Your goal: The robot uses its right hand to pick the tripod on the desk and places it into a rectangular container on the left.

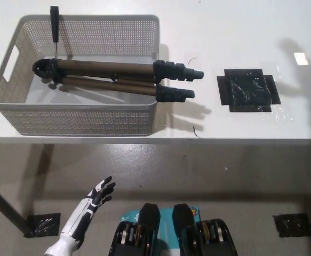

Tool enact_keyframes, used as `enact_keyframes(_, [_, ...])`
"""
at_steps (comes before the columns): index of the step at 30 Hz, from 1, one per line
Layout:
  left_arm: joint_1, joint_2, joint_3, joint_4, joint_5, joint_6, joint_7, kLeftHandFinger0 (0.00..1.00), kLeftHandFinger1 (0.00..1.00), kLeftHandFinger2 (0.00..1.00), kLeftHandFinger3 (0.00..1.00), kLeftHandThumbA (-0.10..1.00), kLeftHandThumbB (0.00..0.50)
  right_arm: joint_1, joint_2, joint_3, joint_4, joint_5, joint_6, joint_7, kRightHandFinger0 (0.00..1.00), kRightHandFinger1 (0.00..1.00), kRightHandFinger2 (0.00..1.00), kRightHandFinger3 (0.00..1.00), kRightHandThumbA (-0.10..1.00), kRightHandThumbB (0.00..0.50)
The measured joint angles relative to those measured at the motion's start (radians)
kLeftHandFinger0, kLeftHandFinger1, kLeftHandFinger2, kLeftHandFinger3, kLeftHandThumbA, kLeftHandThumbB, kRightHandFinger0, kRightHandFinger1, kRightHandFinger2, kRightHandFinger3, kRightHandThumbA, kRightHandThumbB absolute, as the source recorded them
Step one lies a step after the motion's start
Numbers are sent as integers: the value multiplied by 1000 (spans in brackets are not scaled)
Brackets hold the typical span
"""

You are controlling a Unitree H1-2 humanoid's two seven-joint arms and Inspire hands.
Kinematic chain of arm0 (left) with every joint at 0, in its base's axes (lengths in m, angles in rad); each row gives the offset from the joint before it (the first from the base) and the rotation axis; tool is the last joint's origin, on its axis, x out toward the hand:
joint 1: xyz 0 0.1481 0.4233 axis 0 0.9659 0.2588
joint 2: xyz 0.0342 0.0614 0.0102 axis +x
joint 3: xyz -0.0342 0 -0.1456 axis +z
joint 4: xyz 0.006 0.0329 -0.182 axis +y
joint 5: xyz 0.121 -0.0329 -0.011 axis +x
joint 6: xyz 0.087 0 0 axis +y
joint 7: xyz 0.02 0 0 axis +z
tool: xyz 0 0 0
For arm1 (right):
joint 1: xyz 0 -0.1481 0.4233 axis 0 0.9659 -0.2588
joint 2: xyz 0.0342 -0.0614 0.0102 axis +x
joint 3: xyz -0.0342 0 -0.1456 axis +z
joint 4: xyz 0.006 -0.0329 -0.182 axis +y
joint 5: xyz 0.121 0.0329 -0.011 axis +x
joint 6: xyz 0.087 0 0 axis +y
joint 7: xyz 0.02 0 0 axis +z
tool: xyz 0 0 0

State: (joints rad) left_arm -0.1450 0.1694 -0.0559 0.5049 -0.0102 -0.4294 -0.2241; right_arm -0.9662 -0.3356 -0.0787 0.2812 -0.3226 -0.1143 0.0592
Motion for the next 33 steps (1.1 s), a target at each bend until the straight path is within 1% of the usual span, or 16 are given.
enact_keyframes(3, [0,0,0,2,0,0,0,1000,1000,1000,1000,1000,500,179,-16,-62,-101,41,2,0,1000,1000,1000,1000,1000,394])
enact_keyframes(6, [0,0,0,2,0,1,0,1000,1000,1000,1000,1000,500,350,-8,-94,-207,83,2,-1,1000,1000,1000,1000,1000,419])
enact_keyframes(8, [1,0,0,2,0,1,0,1000,1000,1000,1000,1000,500,473,14,-102,-280,111,0,-1,1000,1000,1000,1000,1000,365])
enact_keyframes(9, [2,0,0,2,0,1,0,1000,1000,1000,1000,1000,500,530,31,-103,-314,125,-3,-1,1000,1000,1000,1000,1000,361])
enact_keyframes(10, [2,0,0,1,0,1,0,1000,1000,1000,1000,1000,500,597,55,-102,-351,143,-9,-2,1000,1000,1000,1000,1000,394])
enact_keyframes(12, [3,-1,1,-1,0,1,0,1000,1000,1000,1000,1000,500,714,113,-93,-416,178,-23,-2,1000,1000,1000,1000,1000,371])
enact_keyframes(14, [4,-1,2,-5,-1,0,0,1000,1000,1000,1000,1000,500,814,168,-74,-457,209,-37,-2,1000,1000,1000,1000,1000,364])
enact_keyframes(16, [5,-1,3,-14,-1,0,0,1000,1000,1000,1000,1000,500,926,240,-38,-491,252,-58,0,1000,1000,1000,1000,1000,333])
enact_keyframes(18, [10,-1,4,-34,-1,0,0,1000,1000,1000,1000,1000,500,995,294,-9,-496,291,-89,2,1000,1000,1000,1000,1000,333])
enact_keyframes(21, [18,-1,7,-68,-3,-1,1,1000,1000,1000,1000,1000,500,1064,340,21,-483,323,-129,5,1000,1000,1000,1000,1000,325])
enact_keyframes(25, [15,-1,11,-87,-4,-2,1,1000,1000,1000,1000,1000,500,1100,353,52,-396,350,-184,13,1000,1000,1000,1000,1000,252])
enact_keyframes(27, [5,-1,12,-86,-5,-2,1,1000,1000,1000,1000,1000,500,1096,351,58,-353,358,-203,17,1000,1000,1000,1000,1000,251])
enact_keyframes(28, [-1,-1,12,-86,-5,-2,1,1000,1000,1000,1000,1000,500,1093,350,59,-336,360,-209,19,1000,1000,1000,1000,986,224])
enact_keyframes(29, [-9,-1,13,-86,-5,-2,1,1000,1000,1000,1000,1000,500,1087,347,61,-315,363,-220,21,1000,1000,1000,1000,924,182])
enact_keyframes(30, [-18,-1,14,-86,-6,-2,1,1000,1000,1000,1000,1000,500,1077,345,63,-294,365,-226,23,1000,1000,1000,1000,951,220])
enact_keyframes(33, [-39,-1,16,-86,-6,-2,1,1000,1000,1000,1000,1000,500,1050,336,67,-244,369,-234,28,1000,1000,1000,1000,998,210])
